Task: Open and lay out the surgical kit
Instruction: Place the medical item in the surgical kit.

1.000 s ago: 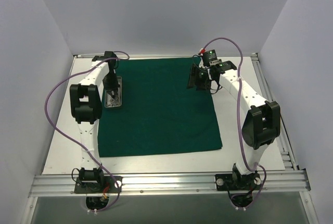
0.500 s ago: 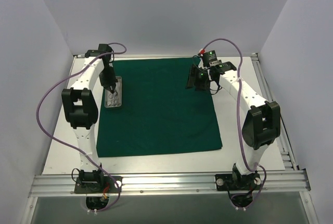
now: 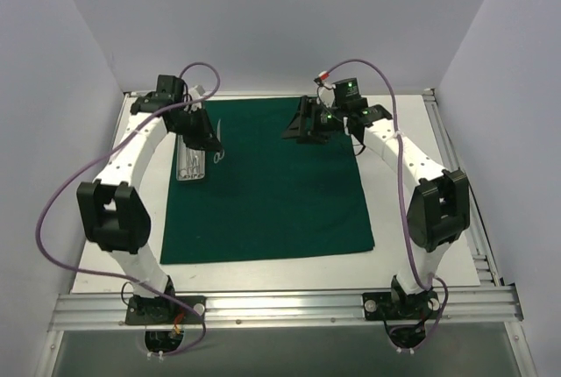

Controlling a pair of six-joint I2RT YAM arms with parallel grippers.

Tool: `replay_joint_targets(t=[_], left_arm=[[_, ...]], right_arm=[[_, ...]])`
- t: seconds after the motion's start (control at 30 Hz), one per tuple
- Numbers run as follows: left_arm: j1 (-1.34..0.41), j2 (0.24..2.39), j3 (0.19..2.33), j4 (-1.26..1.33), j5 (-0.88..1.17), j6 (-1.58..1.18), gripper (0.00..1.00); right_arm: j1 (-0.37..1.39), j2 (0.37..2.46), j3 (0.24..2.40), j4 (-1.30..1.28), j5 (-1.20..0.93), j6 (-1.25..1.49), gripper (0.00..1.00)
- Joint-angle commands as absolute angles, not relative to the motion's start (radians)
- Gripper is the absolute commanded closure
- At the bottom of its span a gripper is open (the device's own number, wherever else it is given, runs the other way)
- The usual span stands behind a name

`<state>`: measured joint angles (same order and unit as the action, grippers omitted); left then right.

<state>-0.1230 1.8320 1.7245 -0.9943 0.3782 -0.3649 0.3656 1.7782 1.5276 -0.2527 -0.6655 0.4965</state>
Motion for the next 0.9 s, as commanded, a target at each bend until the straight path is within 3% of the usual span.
replay_joint_targets(t=[0.0, 0.17, 0.4, 0.87], left_arm=[[-0.182, 1.660, 1.616, -0.751, 0.592, -0.469, 0.98], [-0.255, 1.525, 1.432, -0.498, 0.692, -0.624, 0.98], [-0.333, 1.479, 1.379, -0.347, 0.736, -0.764, 0.98], [-0.362, 1.459, 1.348, -0.298, 0.787, -0.792, 0.98]], right_arm=[[0.411, 1.763, 1.531, -0.066, -0.837, 0.583, 0.38], [0.474, 1.737, 1.447, 0.185, -0.871, 0.721, 0.39], [0.494, 1.634, 1.295, 0.484, -0.818, 0.893, 0.39], [0.483, 1.594, 1.226, 0.629, -0.856, 0.979, 0.50]])
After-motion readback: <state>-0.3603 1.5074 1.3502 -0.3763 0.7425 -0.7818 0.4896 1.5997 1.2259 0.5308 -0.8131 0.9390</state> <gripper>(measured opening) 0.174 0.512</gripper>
